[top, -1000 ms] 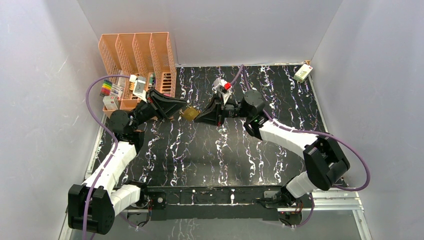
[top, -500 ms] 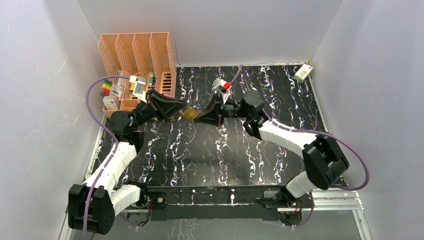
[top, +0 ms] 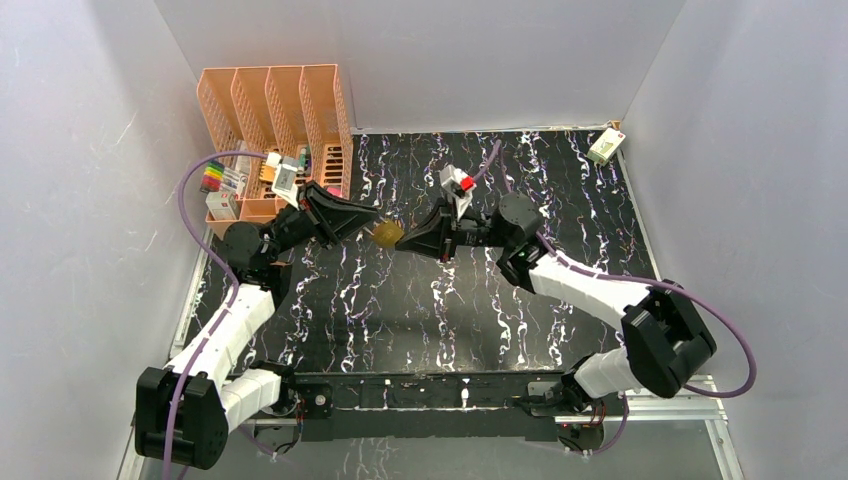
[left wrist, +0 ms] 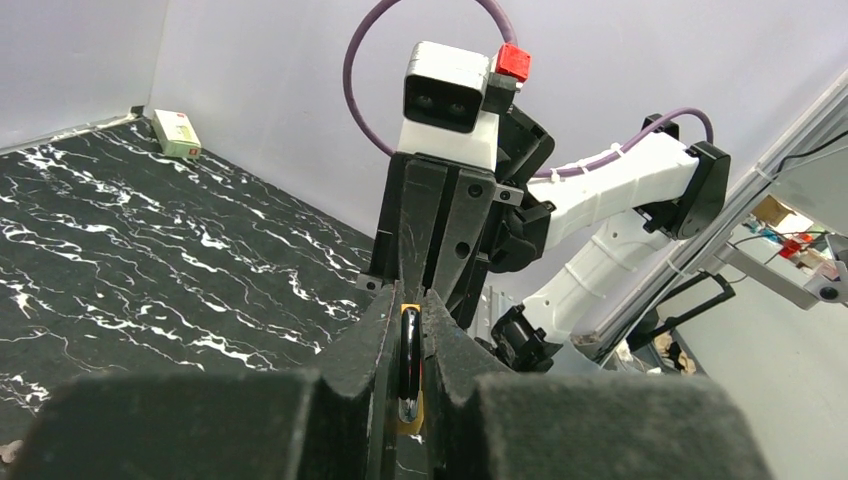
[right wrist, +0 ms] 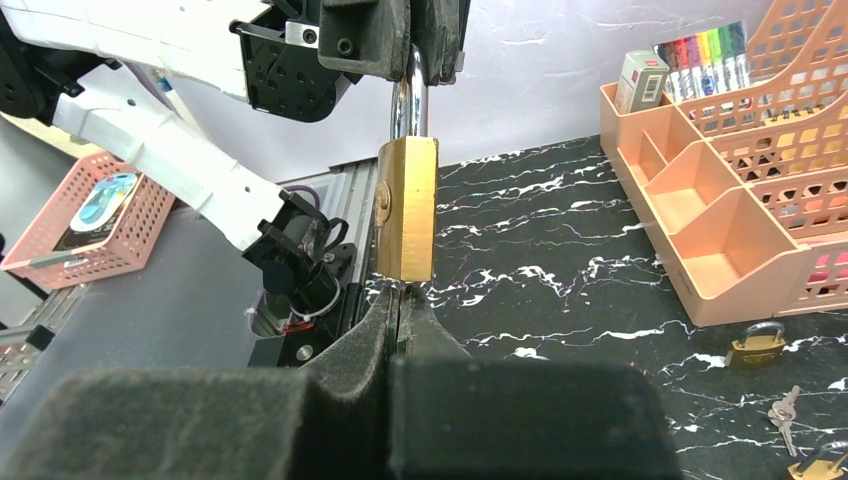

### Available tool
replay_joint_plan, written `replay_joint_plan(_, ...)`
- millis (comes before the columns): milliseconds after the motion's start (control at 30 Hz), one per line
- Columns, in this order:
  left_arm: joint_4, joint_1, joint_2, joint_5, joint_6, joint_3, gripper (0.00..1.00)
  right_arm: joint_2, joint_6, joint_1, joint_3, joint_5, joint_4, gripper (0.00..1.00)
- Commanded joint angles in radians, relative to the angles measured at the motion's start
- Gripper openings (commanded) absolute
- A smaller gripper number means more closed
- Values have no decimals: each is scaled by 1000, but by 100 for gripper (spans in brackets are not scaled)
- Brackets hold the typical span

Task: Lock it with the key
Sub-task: Lock the lock, then place the lock at the center of the board.

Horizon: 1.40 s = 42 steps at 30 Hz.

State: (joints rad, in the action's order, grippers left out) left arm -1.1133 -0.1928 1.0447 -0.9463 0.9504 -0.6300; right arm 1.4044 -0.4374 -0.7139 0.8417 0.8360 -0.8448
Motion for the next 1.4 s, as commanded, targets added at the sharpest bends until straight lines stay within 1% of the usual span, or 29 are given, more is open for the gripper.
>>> replay_joint_plan(0,-76,26,-29,125,-15,-35,0,-80,49,9,-71,53,-6,0)
replay_joint_plan(200,-81,27,-19,127,-11,-52,0,-146,52,11,-188,36,-12,0)
replay_joint_plan(600,-83,27,3,140,-16,-88,0,-293,92,44,-341,-23,67,0)
replay_joint_plan(700,-77,27,22,131,-26,-99,0,-339,105,56,-384,-83,100,0)
replay_joint_plan(733,-53,27,31,125,-35,-109,0,-358,109,62,-392,-118,120,0)
replay_joint_plan(800,16,27,36,118,-68,-127,0,-392,120,66,-396,-225,193,0)
replay_joint_plan(867,152,19,20,149,-157,-143,0,-411,148,68,-379,-344,288,0)
replay_joint_plan(900,242,6,7,185,-220,-160,0,-412,163,69,-362,-402,334,0)
replay_joint_plan(967,417,-45,-15,299,-359,-188,0,-395,178,68,-323,-515,440,0)
replay_joint_plan(1033,543,-121,-10,488,-488,-212,0,-368,190,69,-288,-591,496,0)
replay_joint_plan(1100,617,-210,30,645,-560,-239,0,-345,190,68,-268,-648,522,0)
replay_joint_plan(1233,665,-375,153,919,-689,-292,0,-359,176,68,-266,-751,533,0)
replay_joint_plan(1367,605,-509,289,1211,-750,-326,0,-433,185,70,-282,-896,578,0)
